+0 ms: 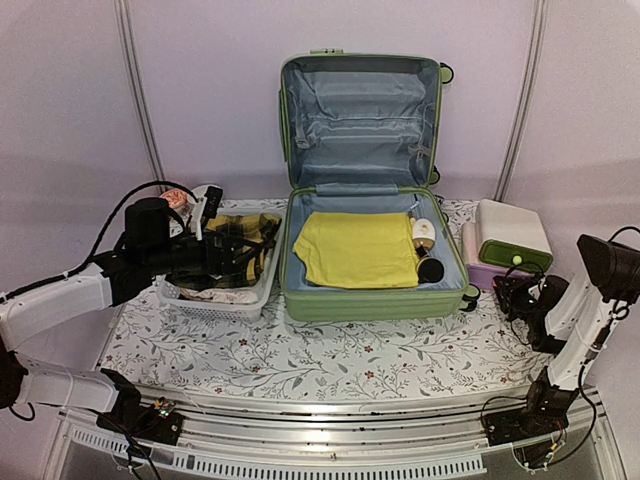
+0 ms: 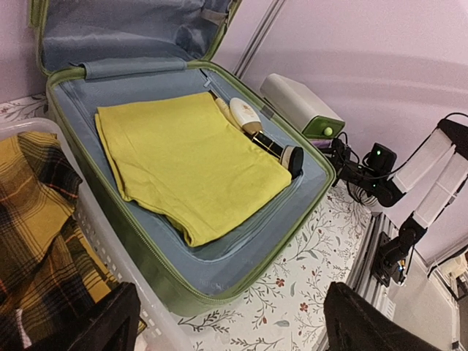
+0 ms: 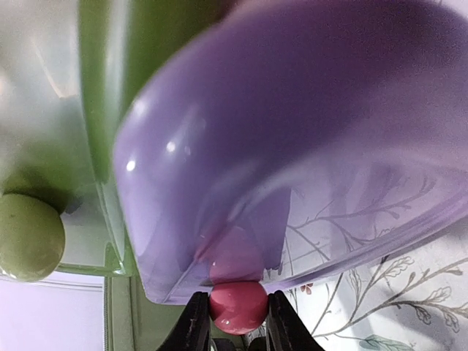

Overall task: Open, take out, and arrange the luggage
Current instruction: Adjust the storage box at the center of the board.

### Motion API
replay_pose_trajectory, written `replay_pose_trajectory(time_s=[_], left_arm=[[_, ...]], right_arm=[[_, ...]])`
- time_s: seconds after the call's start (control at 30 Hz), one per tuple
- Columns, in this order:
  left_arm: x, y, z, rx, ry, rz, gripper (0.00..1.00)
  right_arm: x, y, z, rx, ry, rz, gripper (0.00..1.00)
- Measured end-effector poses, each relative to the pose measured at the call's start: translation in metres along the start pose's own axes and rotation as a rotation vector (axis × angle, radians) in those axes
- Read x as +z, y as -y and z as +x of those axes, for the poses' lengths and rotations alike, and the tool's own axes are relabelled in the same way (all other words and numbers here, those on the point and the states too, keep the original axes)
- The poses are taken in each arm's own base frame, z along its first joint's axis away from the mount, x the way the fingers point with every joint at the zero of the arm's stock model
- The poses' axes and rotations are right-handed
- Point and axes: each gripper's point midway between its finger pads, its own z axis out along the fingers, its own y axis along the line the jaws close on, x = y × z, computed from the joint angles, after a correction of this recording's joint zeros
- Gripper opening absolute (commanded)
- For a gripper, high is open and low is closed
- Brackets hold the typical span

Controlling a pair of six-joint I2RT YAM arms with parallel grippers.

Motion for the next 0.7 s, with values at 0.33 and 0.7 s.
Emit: replay_pose_trajectory(time_s=[0.33,0.7], left_arm=[[0.025,0.009,0.035,0.042,-0.121,-0.058,0.9],[0.063,-0.031,0.048,0.029,-0.26,-0.327,0.82]], right_arm=[[-0.014,0.001,0.002,-0.01,0.011,0.029,0.25],[-0.023,0.004,0.007,-0.025,0.007,0.059,0.26]])
